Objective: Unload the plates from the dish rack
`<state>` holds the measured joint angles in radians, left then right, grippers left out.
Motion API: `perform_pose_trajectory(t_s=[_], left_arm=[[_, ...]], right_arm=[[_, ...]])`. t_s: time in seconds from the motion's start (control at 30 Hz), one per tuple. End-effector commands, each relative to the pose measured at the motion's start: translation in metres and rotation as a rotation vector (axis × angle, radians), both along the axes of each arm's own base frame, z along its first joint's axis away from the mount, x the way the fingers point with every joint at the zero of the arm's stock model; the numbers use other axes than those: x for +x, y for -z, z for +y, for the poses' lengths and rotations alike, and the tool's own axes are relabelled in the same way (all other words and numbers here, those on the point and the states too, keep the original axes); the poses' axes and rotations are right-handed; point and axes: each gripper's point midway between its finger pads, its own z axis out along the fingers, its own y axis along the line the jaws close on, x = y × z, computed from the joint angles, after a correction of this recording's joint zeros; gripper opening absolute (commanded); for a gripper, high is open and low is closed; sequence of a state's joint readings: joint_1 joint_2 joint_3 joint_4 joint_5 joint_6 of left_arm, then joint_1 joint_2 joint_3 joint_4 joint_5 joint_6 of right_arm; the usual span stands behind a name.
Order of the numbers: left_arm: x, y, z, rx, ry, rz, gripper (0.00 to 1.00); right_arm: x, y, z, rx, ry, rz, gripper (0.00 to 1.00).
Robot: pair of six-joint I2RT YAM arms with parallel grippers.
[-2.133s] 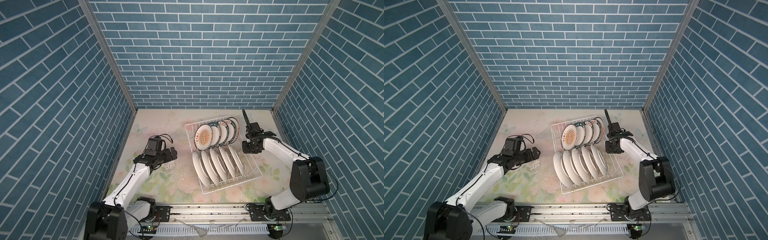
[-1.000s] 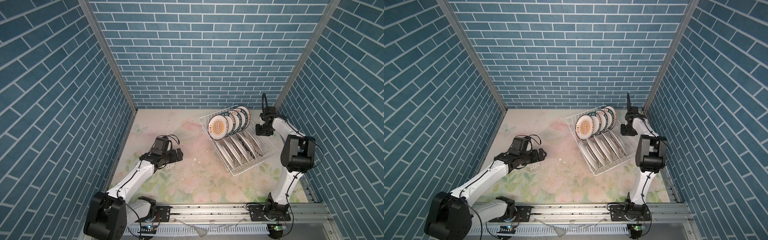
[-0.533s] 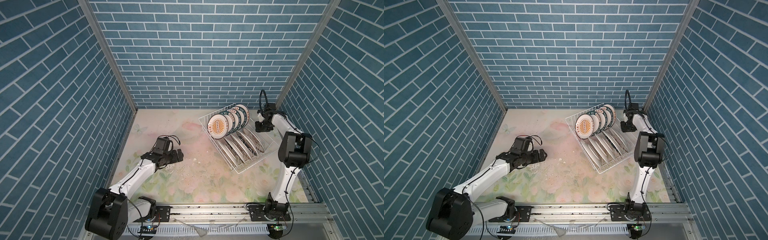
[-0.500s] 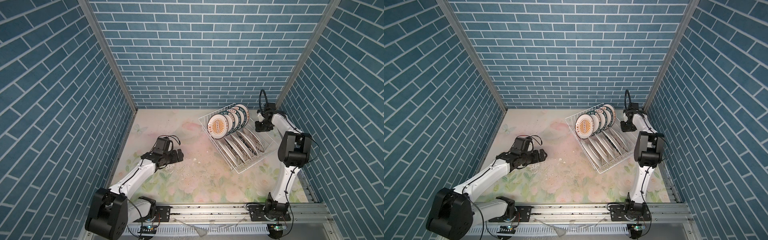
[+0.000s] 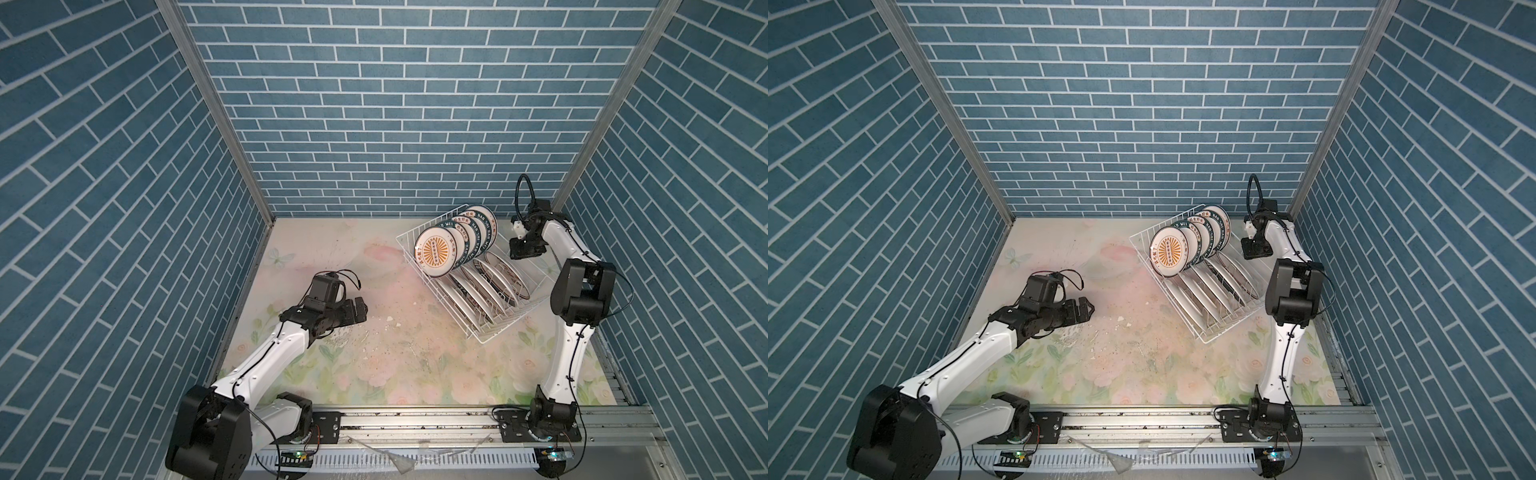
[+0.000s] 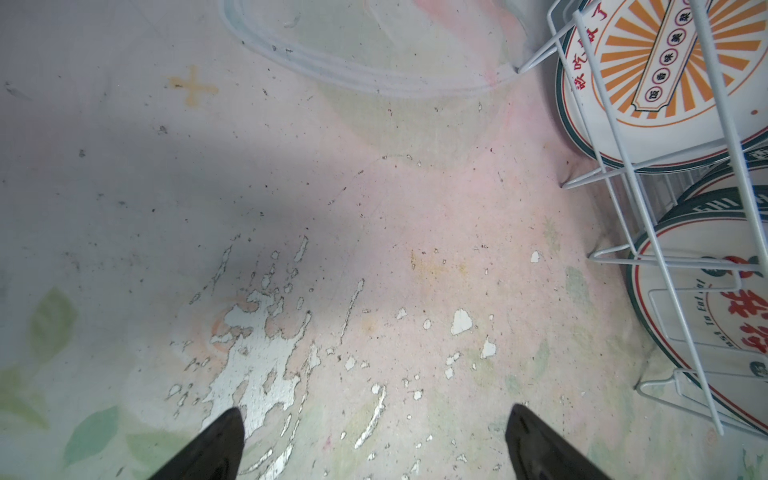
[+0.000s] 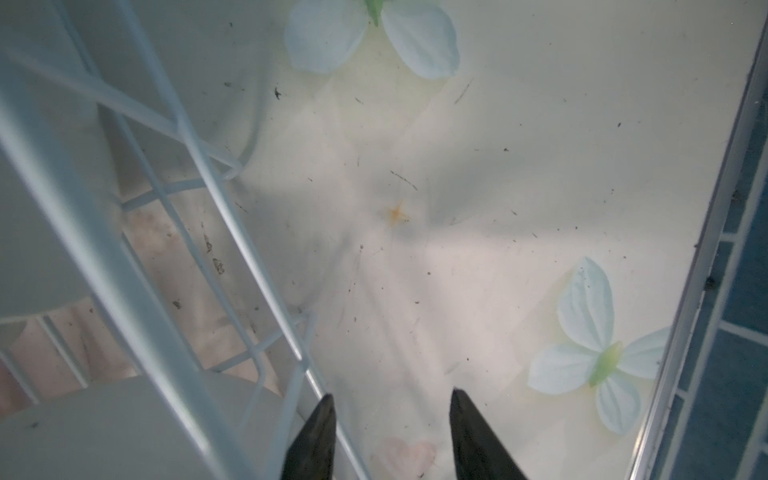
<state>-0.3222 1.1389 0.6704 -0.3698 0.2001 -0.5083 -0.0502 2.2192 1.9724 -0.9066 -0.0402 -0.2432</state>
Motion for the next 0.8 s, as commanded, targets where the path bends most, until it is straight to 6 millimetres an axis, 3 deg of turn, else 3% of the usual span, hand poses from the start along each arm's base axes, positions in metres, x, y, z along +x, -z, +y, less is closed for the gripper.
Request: perform_pose_trajectory(t_s=[0.0,0.3,0.43,0.77], left_arm=[[-0.004,-0.002,0.003,0.024,0.0,-0.004,0.99],[-0.005,-0.008,0.009,0.038,-0.017,-0.029,0.99],[-0.006,-0.01,0.009,0.041,-0.011,-0.033,0.99],[-0.001,-0.033,0.008,0.033,0.012,-0.131,0.99]], right_arm=[[0.017,0.001,-0.019,-0.024,0.004,-0.032,0.47],[0.026,-0.002,-0.027,-0.027,0.026,-0.056,0.52],[0.027,-0.004,-0.03,-0.04,0.036,-0.065,0.6],[0.023,-0.056,-0.028,-0.025,0.052,-0.245,0.77]])
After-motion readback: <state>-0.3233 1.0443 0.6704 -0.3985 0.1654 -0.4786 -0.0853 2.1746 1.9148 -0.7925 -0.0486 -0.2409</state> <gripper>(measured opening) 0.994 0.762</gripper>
